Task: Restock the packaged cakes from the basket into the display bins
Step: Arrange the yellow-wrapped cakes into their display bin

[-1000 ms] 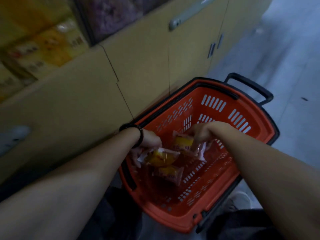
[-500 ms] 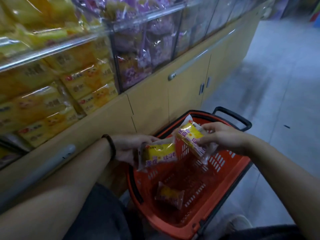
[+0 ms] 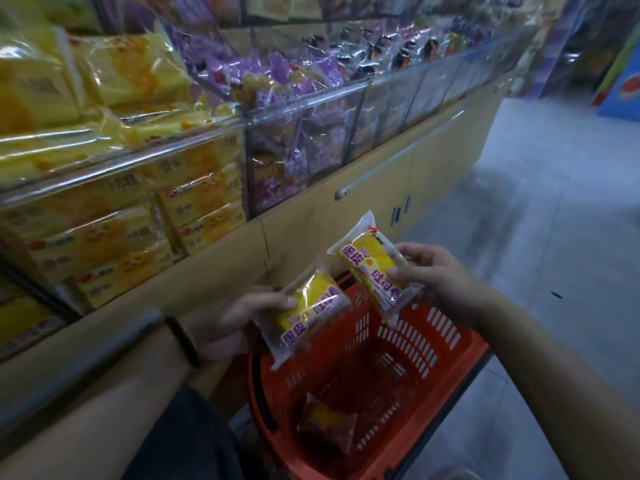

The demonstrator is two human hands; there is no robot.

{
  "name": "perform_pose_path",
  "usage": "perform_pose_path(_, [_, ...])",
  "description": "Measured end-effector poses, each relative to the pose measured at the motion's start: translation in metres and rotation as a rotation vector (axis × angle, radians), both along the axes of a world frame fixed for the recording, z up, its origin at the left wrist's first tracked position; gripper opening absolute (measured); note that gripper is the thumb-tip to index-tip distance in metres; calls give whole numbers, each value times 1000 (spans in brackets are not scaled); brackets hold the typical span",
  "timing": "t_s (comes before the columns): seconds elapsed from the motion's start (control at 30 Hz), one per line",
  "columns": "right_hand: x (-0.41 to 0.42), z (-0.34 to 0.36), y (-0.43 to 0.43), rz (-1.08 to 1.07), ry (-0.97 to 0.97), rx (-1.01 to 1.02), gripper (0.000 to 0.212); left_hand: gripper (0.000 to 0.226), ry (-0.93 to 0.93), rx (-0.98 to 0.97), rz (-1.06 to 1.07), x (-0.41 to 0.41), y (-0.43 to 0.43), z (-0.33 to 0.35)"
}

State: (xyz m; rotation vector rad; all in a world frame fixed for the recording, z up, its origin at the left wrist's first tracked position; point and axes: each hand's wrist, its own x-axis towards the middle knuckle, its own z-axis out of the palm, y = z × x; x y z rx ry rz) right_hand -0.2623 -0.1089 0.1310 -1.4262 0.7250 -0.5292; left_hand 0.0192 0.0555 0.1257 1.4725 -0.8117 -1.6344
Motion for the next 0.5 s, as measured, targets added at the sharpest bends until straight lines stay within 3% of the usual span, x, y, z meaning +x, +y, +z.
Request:
perform_pose_path(0.1, [7, 26, 16, 45, -66, -46, 63, 52, -104, -23, -72, 7, 46, 32])
perform_pose_path(0.17, [11, 41, 33, 67, -112, -101, 66, 36, -253, -56, -128, 10, 78, 61])
perform_pose_path(0.3, [35, 79, 73, 96, -181, -203, 51, 35, -651, -141, -124, 19, 144, 127])
perform_pose_path(0.37, [53, 101, 91, 93, -229, -228, 36, 32, -735, -162, -114, 25, 178, 164])
perform_pose_path(0.5, [100, 146, 132, 185, -226, -364, 33, 21, -913, -245, 25, 40, 246, 219])
